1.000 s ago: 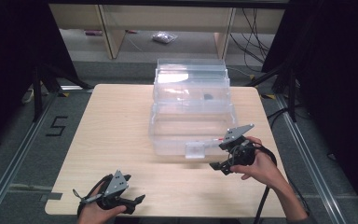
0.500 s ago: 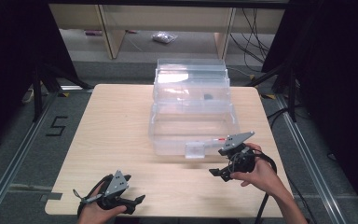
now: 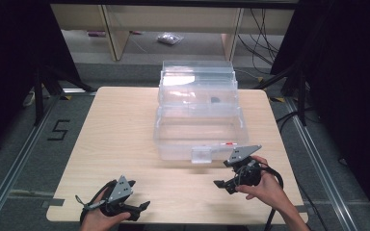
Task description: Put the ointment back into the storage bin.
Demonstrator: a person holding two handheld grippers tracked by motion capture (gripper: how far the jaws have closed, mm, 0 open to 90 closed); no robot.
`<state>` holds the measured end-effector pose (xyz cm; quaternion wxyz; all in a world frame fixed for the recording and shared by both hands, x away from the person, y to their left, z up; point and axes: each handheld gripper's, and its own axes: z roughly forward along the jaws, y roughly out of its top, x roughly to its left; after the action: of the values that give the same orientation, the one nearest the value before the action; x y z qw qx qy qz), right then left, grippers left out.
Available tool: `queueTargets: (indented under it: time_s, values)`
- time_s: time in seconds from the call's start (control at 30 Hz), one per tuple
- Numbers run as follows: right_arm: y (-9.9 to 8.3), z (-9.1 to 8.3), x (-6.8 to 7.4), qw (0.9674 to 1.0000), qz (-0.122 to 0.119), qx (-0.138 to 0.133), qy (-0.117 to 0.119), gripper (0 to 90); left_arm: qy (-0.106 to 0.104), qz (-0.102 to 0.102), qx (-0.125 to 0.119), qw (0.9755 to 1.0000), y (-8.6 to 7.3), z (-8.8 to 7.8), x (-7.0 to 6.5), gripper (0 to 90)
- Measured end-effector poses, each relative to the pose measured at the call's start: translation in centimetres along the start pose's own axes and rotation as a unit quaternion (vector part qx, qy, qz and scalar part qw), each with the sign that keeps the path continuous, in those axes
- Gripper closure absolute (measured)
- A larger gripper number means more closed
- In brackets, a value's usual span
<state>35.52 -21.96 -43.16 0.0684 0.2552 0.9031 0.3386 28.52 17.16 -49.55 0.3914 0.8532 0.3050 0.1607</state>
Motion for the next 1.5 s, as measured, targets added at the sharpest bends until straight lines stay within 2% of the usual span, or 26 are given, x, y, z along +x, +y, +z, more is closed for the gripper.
queueTargets:
  time_s: [0.07,0.13,0.27,0.3,0.33,0.37,0.4,0.43,0.53,0.57,0.63,0.67,0.8,0.87,1.0,1.03,1.1,1.13,1.17,1.27,1.37,1.43,1.5]
  values:
    - [-0.3,0.3,0.2,1.0,0.003,-0.007,0.001,20.7,-0.001,-0.003,-0.003,1.0,0.0,0.0,-0.1,15.1]
    - [-0.6,0.3,0.4,1.0,0.008,0.002,0.004,20.6,-0.001,-0.002,-0.002,1.0,0.0,0.0,0.0,15.0]
    - [-1.1,0.6,0.4,1.0,0.0,-0.003,0.007,20.6,-0.003,-0.005,-0.007,1.0,0.0,0.1,-0.1,15.0]
    - [-1.3,0.7,0.5,0.9999,0.01,-0.008,0.001,20.5,-0.004,-0.01,-0.008,0.9999,0.0,0.1,-0.1,15.0]
    - [-1.3,0.7,0.5,0.9999,0.01,-0.008,0.001,20.5,-0.004,-0.009,-0.015,0.9998,-0.1,0.2,-0.1,15.0]
    - [-1.4,0.6,0.5,0.9999,0.011,-0.003,0.004,20.4,0.0,-0.002,-0.008,1.0,-0.1,0.1,0.0,15.0]
    - [-1.7,0.9,0.5,0.9999,0.008,-0.004,0.007,20.4,-0.001,-0.002,-0.009,1.0,-0.1,0.1,0.0,15.1]
    - [-1.9,0.9,0.6,0.9998,0.016,0.001,0.008,20.4,-0.001,-0.002,-0.001,1.0,0.0,0.0,0.0,15.1]
    - [-2.2,0.9,0.6,0.9998,0.016,-0.002,0.008,20.4,-0.004,-0.005,-0.005,1.0,0.0,0.0,-0.1,15.0]
    - [-2.6,1.1,0.8,0.9996,0.026,-0.007,0.006,20.5,-0.001,-0.003,-0.004,1.0,0.0,0.0,-0.1,15.1]
    - [-2.7,1.0,0.6,0.9998,0.019,-0.004,0.007,20.5,-0.001,-0.003,-0.004,1.0,0.0,0.0,-0.1,15.0]
    - [-2.9,1.0,0.7,0.9996,0.026,-0.004,0.011,20.5,-0.004,-0.007,-0.007,0.9999,0.0,0.0,-0.2,15.0]
    - [-3.5,1.0,0.6,0.9995,0.03,-0.01,0.006,20.5,-0.009,-0.005,-0.004,0.9999,0.0,-0.1,-0.1,15.0]
    - [-3.9,0.8,0.6,0.9992,0.037,-0.013,0.001,20.5,0.0,-0.001,-0.004,1.0,0.0,0.0,-0.1,15.0]
    - [-4.7,0.8,0.6,0.9987,0.045,-0.023,-0.005,20.5,-0.004,-0.006,-0.012,0.9999,0.0,0.0,-0.2,15.0]
    - [-4.9,0.7,0.6,0.9986,0.049,-0.02,-0.004,20.5,-0.004,-0.005,-0.005,1.0,0.0,-0.1,-0.2,15.0]
    - [-5.3,0.7,0.8,0.9984,0.054,-0.019,-0.003,20.2,-0.005,-0.005,-0.012,0.9999,0.0,0.0,-0.2,15.0]
    - [-5.3,0.6,0.9,0.9983,0.056,-0.015,-0.003,20.1,-0.008,-0.003,-0.004,1.0,0.1,-0.1,-0.1,15.0]
    - [-5.4,0.7,0.8,0.9982,0.055,-0.024,-0.003,20.0,-0.005,-0.004,-0.008,1.0,0.0,0.0,-0.1,15.0]
    - [-5.6,0.6,1.0,0.9982,0.056,-0.022,-0.007,19.3,-0.005,-0.005,-0.012,0.9999,0.0,0.0,-0.1,15.0]
    - [-6.0,0.4,1.3,0.9977,0.062,-0.026,-0.015,18.4,-0.009,-0.005,-0.003,0.9999,0.0,-0.1,-0.1,15.0]
    - [-6.3,0.3,1.5,0.9974,0.066,-0.024,-0.015,18.2,-0.006,-0.005,-0.01,0.9999,0.0,0.0,-0.2,15.0]
    - [-6.6,0.4,1.5,0.9977,0.06,-0.026,-0.014,17.4,-0.006,-0.005,-0.01,0.9999,0.0,0.0,-0.2,15.0]
